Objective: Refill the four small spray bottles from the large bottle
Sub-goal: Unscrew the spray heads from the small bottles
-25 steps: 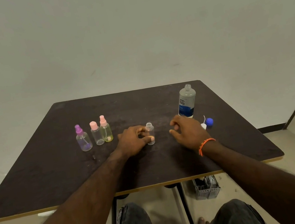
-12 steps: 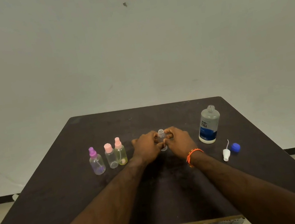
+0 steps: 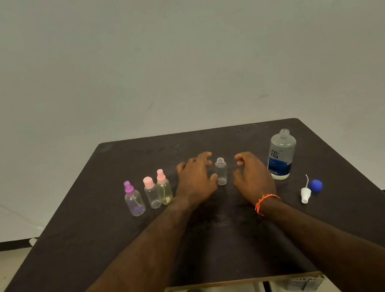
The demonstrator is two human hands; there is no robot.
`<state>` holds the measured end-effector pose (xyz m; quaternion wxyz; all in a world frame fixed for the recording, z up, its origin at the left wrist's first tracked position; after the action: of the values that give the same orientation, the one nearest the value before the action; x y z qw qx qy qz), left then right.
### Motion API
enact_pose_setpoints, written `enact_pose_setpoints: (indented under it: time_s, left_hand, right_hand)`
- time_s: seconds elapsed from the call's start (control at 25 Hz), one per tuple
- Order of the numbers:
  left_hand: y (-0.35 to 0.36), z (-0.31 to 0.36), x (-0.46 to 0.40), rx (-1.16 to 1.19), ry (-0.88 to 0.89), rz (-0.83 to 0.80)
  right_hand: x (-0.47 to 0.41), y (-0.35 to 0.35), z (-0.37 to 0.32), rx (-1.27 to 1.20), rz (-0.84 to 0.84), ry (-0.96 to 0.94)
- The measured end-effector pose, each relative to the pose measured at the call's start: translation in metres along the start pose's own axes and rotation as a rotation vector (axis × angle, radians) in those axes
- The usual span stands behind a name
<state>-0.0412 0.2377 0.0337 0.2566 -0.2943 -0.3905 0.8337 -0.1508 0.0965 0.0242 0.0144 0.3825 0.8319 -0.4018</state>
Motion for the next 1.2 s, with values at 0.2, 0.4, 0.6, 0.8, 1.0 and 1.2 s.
enact_pose_setpoints:
  time_s: [0.2, 0.4, 0.6, 0.8, 1.0, 1.2]
  left_hand:
    - [-0.075, -0.006, 0.032, -0.175, 0.08, 0.229]
    - [-0.119, -0.081, 0.034, -0.402, -0.242, 0.124]
    - [-0.101, -0.102, 0.028, -0.426, -0.268, -0.129]
    - [-0.096, -0.072, 0.025, -0.454, -0.149, -0.097]
    - [-0.094, -0.021, 0.028, -0.341, 0.041, 0.014]
    - [-0.05, 0.031, 0.037, -0.148, 0.16, 0.004]
  right_hand:
    - [0.043, -0.014, -0.068, 0.062, 0.155, -0.386]
    - [0.065, 0.026, -0.099, 0.112, -0.037, -0.464]
    - [0.069, 0.059, -0.106, 0.128, -0.137, -0.442]
    - [0.066, 0.058, -0.102, 0.112, -0.164, -0.383]
    - [0.064, 0.024, -0.09, 0.054, -0.156, -0.3]
    - [0.061, -0.028, -0.054, -0.036, -0.105, -0.164]
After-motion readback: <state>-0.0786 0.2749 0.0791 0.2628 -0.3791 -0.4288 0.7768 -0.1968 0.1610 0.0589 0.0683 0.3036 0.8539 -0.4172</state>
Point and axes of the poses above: each hand's wrist, its own x-axis away from the middle knuckle, its own y-axis out of the palm, z = x × y, the point moved 9 cm from there along -x, towards the middle knuckle, and after that the axes turned 2 degrees about -z, right-handed, at the moved point
